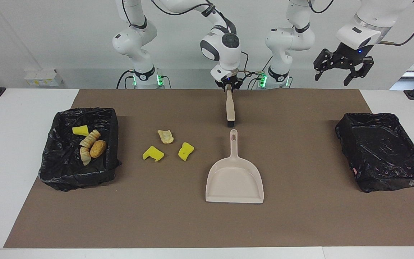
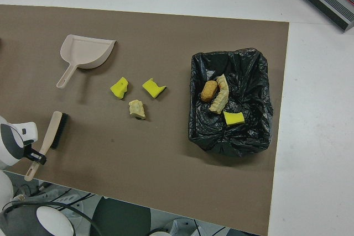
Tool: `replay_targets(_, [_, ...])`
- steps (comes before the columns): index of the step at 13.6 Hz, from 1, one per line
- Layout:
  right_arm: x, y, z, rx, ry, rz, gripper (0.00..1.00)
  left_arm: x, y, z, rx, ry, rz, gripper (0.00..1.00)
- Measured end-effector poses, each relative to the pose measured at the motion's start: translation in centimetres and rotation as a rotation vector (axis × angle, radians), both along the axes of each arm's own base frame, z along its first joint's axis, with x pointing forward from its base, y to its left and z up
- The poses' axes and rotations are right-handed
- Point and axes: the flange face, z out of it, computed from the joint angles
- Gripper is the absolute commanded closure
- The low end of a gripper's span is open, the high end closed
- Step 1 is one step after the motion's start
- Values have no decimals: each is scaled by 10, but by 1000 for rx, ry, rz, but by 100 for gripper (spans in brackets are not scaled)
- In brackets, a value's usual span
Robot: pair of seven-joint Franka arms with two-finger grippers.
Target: Sweep and dump trash in bin
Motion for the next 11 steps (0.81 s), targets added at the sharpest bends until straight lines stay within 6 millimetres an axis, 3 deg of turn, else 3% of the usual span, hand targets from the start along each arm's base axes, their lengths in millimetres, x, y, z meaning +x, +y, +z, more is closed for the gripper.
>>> replay_targets(3, [7, 3, 9, 13, -6, -8, 100, 0, 0, 0, 0, 0, 0, 0])
replay_targets(5, [23, -4, 25, -3, 14, -28, 100, 0, 0, 0, 0, 0, 0, 0])
replay_targets(7, [50, -29, 56, -47, 40, -62, 100, 0, 0, 0, 0, 0, 0, 0])
replay_targets(9, [80, -67, 87, -120, 40, -87, 100, 0, 0, 0, 0, 0, 0, 0])
replay_targets(11, [107, -106, 104, -202, 36, -102, 100, 0, 0, 0, 0, 0, 0, 0])
